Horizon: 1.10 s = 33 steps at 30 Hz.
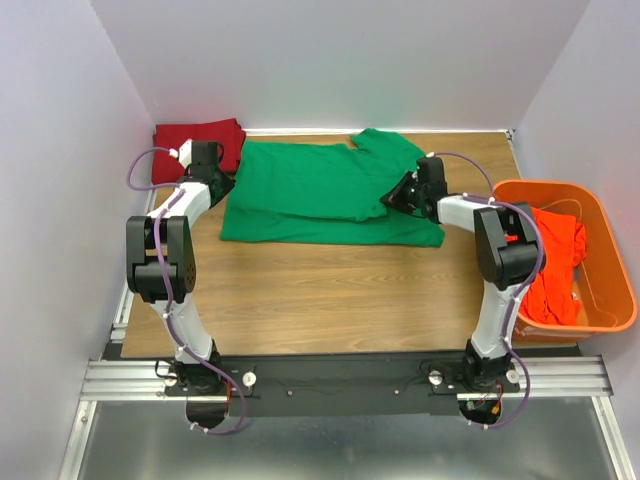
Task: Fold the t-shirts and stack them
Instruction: Fold the flattened tshirt in 1/3 of the way
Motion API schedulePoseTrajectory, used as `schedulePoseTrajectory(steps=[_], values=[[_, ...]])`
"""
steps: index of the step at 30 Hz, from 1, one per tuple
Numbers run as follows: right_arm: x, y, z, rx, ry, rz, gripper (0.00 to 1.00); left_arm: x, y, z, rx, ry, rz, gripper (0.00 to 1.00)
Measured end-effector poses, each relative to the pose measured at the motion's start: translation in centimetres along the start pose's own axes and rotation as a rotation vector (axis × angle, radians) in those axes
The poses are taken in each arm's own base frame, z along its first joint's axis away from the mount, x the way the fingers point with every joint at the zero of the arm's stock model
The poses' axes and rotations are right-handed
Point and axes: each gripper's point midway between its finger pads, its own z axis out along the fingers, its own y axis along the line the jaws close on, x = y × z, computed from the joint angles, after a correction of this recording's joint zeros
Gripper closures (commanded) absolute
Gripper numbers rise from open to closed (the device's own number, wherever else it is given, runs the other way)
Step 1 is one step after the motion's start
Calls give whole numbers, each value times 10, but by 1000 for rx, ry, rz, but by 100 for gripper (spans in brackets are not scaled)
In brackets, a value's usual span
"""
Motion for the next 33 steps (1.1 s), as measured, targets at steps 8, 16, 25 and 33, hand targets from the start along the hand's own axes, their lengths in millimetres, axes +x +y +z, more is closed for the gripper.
schedulePoseTrajectory(steps=[8,16,25,33], values=[[-18,16,27,-42,-4,-1,91,0,0,0,1,-1,4,75],[-39,43,49,-118,-12,-27,74,-3,-2,-3,7,-7,11,75],[-44,60,50,-169,-4,-112,26,-2,-6,-10,16,-14,27,73],[-59,51,11,-37,-86,-147,26,16,-7,-14,-44,-5,57,73]])
